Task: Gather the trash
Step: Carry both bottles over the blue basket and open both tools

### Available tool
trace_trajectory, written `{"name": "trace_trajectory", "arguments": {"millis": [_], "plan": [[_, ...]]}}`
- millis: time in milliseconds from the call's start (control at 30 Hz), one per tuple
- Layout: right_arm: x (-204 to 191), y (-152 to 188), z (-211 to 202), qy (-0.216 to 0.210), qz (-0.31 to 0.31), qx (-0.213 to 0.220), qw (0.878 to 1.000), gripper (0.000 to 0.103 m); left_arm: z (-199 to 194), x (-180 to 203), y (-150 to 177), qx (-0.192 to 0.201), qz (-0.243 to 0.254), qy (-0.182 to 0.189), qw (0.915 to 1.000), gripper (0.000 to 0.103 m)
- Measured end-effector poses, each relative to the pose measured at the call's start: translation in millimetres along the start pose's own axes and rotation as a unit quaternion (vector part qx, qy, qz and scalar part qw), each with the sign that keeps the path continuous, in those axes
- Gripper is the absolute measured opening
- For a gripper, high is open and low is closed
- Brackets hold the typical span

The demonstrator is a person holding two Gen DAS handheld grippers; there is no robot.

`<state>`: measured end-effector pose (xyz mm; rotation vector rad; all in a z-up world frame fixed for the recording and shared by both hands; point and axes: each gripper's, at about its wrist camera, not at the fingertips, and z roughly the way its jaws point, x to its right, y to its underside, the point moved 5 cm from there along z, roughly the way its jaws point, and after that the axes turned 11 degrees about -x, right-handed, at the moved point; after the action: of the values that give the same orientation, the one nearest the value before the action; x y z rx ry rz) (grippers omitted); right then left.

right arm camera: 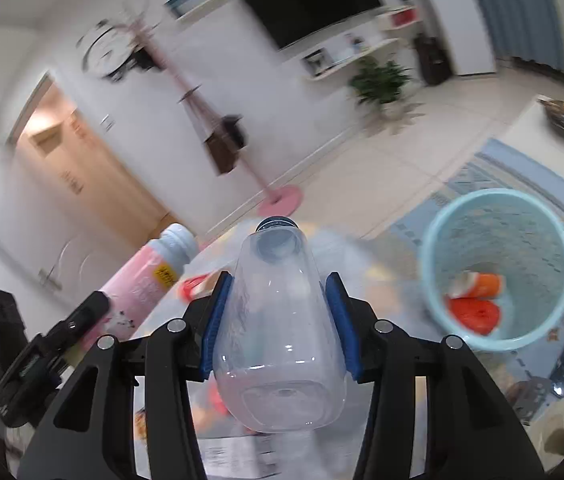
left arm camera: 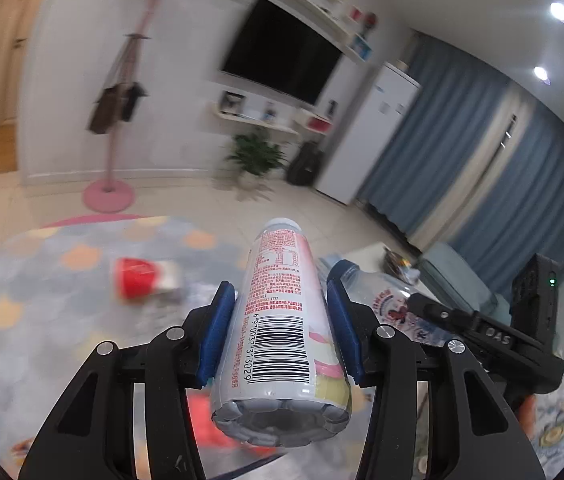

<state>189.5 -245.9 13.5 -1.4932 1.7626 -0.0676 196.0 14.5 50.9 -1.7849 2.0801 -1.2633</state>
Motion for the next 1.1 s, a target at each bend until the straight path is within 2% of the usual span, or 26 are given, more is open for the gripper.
{"name": "trace_trajectory", "arguments": {"millis": [133, 233, 333, 467, 600, 700, 800, 867, 933, 1100], "plan": [[61.0, -12.8, -7.9, 0.028, 0.045, 0.016, 0.999, 0.044, 44.8, 50.9, -6.5, -0.024, 0.030, 0.029, 0.9988, 0.047], [110.3, -15.1, -6.7, 0.068, 0.073, 0.021, 0.995, 0.044, 87.2, 87.2, -5.2, -0.055, 0.046, 0.048, 0.9963, 0.047], [147.2, -15.2, 2.5, 0.096, 0.096, 0.017, 0.991, 0.044, 130.1, 114.2, 0.7, -0.086, 0.061, 0.054, 0.9930, 0.047], [199.1, -9.1, 22.9, 0.128, 0.127, -0.004, 0.984, 0.044, 182.3, 131.7, 16.5, -0.132, 0.065, 0.056, 0.9876, 0.047], [231.4, -0.8, 39.3, 0.145, 0.151, -0.023, 0.978, 0.045, 236.3, 136.7, 34.2, -0.183, 0.052, 0.053, 0.9802, 0.047], [249.5, 4.7, 47.6, 0.158, 0.162, -0.033, 0.974, 0.045, 264.3, 135.9, 43.9, -0.206, 0.055, 0.037, 0.9763, 0.047], [263.4, 5.7, 52.4, 0.158, 0.175, -0.041, 0.971, 0.045, 283.1, 134.6, 47.4, -0.222, 0.052, 0.027, 0.9733, 0.047], [271.6, 5.9, 52.0, 0.160, 0.181, -0.036, 0.970, 0.045, 284.6, 133.6, 46.7, -0.218, 0.046, 0.032, 0.9743, 0.047], [272.2, 6.9, 49.8, 0.158, 0.181, -0.035, 0.970, 0.046, 280.2, 134.1, 43.3, -0.210, 0.044, 0.037, 0.9759, 0.054], [272.5, 10.0, 44.7, 0.152, 0.184, -0.033, 0.970, 0.046, 256.2, 130.6, 38.7, -0.190, 0.038, 0.041, 0.9802, 0.061]]}}
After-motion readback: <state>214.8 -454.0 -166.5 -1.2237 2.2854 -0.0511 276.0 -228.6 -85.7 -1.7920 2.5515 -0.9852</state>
